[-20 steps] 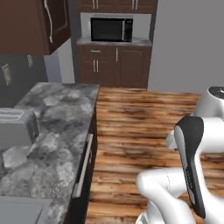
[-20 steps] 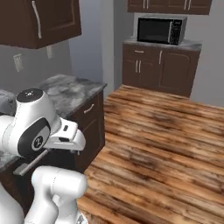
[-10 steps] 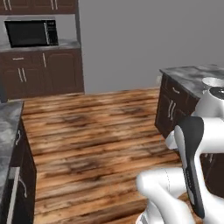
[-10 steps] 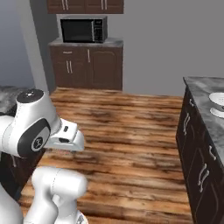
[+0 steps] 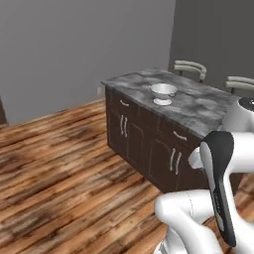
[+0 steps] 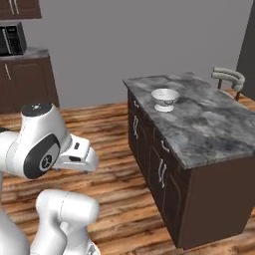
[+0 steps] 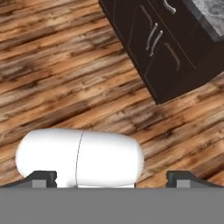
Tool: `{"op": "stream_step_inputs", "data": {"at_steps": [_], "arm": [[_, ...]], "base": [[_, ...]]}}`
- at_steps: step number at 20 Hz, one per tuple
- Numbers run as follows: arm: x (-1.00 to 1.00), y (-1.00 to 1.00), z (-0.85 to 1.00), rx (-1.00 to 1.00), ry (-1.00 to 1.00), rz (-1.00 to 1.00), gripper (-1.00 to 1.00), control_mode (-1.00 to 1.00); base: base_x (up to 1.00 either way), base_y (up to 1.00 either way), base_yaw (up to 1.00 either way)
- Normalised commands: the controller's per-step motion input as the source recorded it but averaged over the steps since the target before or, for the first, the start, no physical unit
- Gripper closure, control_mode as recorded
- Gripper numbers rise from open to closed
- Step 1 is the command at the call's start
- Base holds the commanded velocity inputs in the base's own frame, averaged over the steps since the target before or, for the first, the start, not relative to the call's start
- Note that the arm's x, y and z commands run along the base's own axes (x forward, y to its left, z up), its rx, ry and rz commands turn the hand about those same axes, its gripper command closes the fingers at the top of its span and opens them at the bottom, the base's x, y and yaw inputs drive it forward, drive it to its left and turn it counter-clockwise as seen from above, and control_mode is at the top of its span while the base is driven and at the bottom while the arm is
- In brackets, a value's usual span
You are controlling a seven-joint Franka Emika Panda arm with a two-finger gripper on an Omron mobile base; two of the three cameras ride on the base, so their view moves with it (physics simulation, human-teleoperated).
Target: Pick the colander and pan and place them in the sink. Then turn on the water.
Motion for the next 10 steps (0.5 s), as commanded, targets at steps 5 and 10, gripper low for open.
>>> {"op": "stream_step_inputs", "data": {"at_steps": [5,10], "arm": [[0.0,0.0,0.0,0.0,0.0,0.0,-1.0,1.0],[0.0,0.0,0.0,0.0,0.0,0.0,-1.0,1.0]], "base": [[0.1,0.26,-0.8],[0.12,0.41,-0.79]]}}
